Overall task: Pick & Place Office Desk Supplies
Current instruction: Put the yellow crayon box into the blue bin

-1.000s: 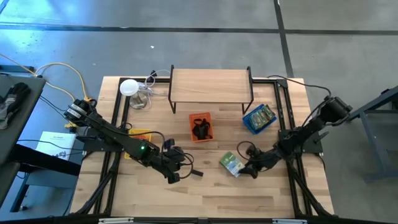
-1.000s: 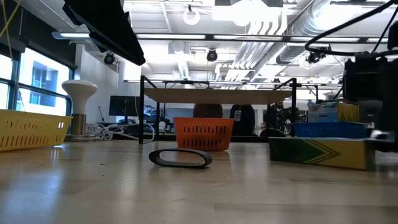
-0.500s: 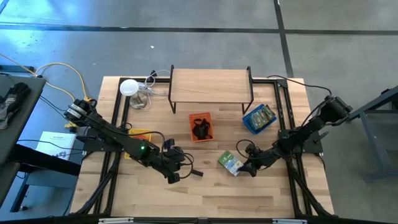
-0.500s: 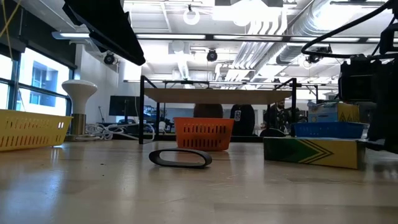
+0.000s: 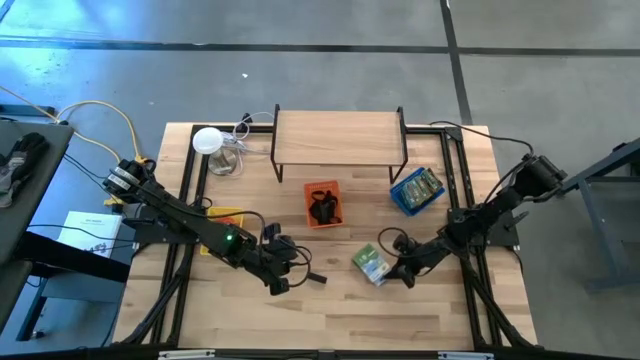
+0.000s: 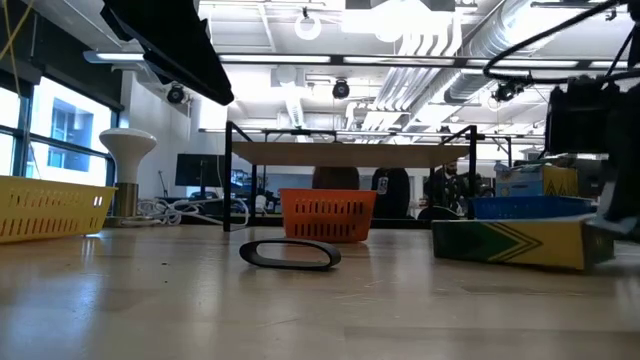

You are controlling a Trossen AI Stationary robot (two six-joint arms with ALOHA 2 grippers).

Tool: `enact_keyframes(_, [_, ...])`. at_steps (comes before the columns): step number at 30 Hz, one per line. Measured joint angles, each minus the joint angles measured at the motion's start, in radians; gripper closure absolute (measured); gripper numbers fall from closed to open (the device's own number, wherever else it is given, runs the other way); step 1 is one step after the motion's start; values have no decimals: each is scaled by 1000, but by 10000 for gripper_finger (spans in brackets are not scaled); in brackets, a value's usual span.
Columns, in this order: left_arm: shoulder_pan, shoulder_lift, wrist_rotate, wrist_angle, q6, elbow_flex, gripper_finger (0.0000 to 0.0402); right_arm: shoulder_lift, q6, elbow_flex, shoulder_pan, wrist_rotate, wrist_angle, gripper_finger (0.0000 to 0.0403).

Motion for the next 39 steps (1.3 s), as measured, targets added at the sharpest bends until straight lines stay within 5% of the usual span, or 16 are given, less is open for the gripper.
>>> enact_keyframes(24, [0, 1, -3, 70, 11, 0, 310, -178, -106, 62, -3, -15, -3, 400])
enact_keyframes(34, [-3, 145, 15, 397, 297, 0, 310, -199, -3, 62, -81, 3, -2, 400])
enact_keyframes(39, [1, 228, -87, 548, 501, 0, 310, -199, 48, 62, -135, -31, 4, 400])
